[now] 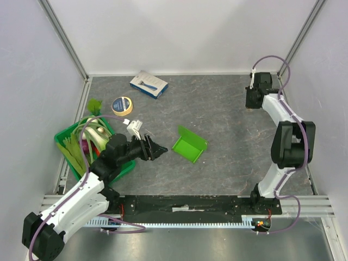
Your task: Fold the paper box
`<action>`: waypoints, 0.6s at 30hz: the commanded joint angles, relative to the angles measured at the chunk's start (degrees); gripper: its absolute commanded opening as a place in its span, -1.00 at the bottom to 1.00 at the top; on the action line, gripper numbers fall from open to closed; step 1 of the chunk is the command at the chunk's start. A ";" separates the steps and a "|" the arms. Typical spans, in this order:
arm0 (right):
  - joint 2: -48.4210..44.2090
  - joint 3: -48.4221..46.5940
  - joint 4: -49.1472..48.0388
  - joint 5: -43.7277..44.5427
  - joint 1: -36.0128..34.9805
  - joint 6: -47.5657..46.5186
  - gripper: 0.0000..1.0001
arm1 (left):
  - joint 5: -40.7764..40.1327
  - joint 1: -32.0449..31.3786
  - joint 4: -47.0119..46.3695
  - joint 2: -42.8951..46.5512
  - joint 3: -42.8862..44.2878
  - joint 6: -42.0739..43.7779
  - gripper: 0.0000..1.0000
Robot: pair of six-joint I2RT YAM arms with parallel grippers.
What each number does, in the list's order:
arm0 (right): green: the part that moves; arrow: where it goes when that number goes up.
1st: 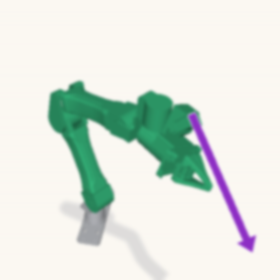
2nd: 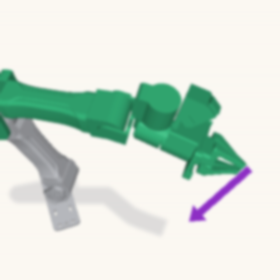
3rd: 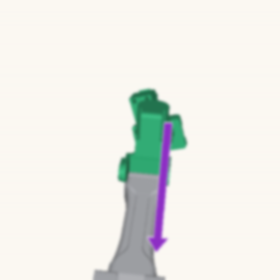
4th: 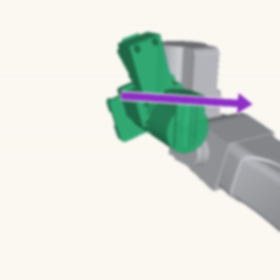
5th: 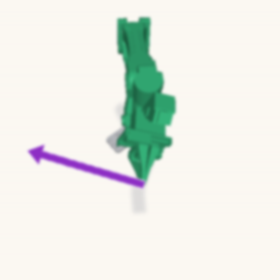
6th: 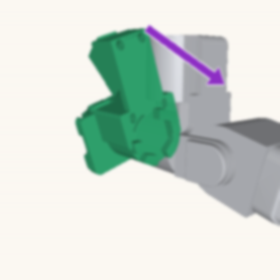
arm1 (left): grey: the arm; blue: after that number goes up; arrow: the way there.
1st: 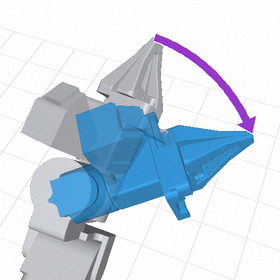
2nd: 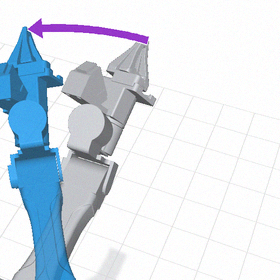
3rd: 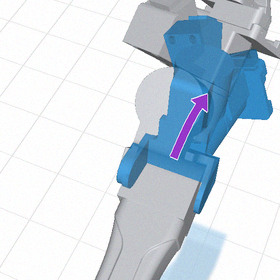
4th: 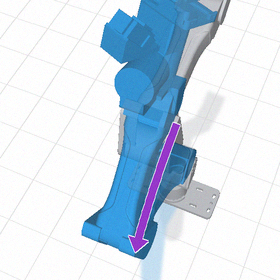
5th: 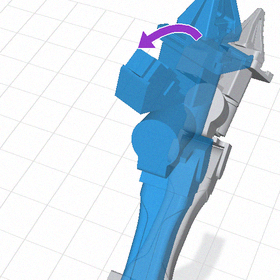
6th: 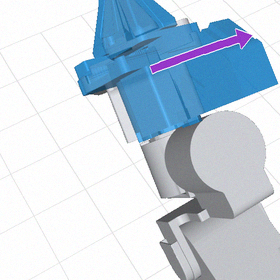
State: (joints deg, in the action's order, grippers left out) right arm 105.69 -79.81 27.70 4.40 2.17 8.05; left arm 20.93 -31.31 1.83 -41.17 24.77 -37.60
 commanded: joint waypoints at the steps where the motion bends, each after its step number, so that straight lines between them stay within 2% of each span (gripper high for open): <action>1: -10.74 0.18 0.94 -0.01 -4.00 0.82 -0.62 | -2.29 -0.07 1.60 1.09 3.26 2.18 0.33; 8: -26.92 1.76 4.64 -2.81 -26.76 -0.14 -0.59 | -5.98 0.02 4.58 1.88 5.02 3.59 0.33; 10: -31.39 3.87 3.77 -8.58 -33.86 1.08 -0.57 | -7.04 0.02 5.90 2.67 5.55 4.20 0.33; 12: -33.08 6.14 3.59 -11.16 -38.71 2.40 -0.57 | -8.62 0.11 7.39 3.63 5.81 4.64 0.33; 14: -34.32 8.08 2.89 -11.70 -46.62 3.89 -0.58 | -10.28 0.20 8.28 4.43 5.90 4.82 0.32; 16: -34.76 12.38 -0.53 -12.49 -52.50 4.69 -0.58 | -11.52 0.28 9.51 6.09 5.81 4.47 0.31; 18: -34.24 16.15 -3.34 -9.77 -54.46 6.18 -0.61 | -13.01 0.28 10.13 7.50 5.37 3.86 0.30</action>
State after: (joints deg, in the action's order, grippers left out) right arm 69.63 -70.70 27.59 -5.17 -47.53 10.92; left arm 12.03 -31.24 9.65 -36.38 28.34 -35.05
